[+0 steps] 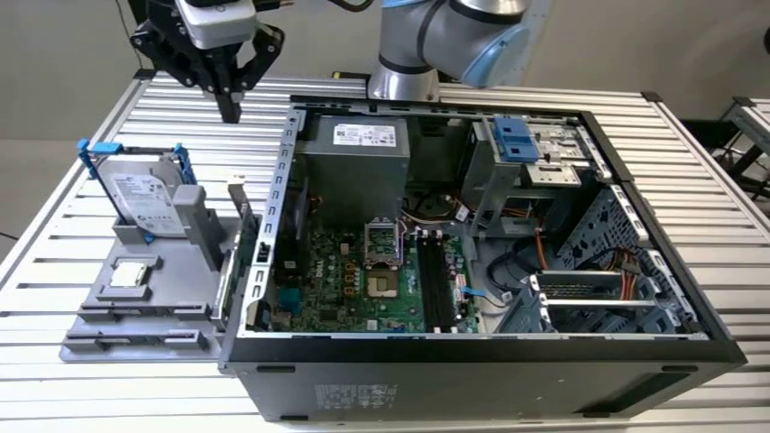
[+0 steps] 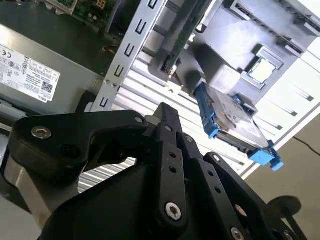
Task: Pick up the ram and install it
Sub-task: 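Reach for the ram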
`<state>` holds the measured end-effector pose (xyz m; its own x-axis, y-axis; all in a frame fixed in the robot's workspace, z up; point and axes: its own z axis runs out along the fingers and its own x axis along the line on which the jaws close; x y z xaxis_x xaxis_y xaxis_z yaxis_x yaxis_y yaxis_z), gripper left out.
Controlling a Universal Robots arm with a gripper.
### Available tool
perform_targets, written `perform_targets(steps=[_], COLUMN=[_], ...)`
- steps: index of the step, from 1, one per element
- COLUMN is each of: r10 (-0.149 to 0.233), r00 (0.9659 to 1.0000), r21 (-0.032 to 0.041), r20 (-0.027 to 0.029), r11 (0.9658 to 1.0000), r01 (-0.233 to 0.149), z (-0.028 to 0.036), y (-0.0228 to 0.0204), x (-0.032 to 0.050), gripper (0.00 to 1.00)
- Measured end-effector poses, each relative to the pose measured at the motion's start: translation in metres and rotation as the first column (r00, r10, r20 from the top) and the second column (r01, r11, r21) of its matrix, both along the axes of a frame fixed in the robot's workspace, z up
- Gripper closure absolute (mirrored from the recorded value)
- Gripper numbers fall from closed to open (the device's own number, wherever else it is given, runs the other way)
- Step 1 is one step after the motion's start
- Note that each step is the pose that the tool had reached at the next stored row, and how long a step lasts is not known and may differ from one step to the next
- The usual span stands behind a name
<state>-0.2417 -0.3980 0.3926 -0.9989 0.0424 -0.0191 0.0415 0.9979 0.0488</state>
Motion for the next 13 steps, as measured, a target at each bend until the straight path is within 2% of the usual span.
perform_targets(steps=[13], r10=[0.0], r00=[1.0], r21=[0.0], r20=[0.0], r11=[1.0], r01=[0.0], z=[0.0], y=[0.0], x=[-0.0396], gripper=[1.0])
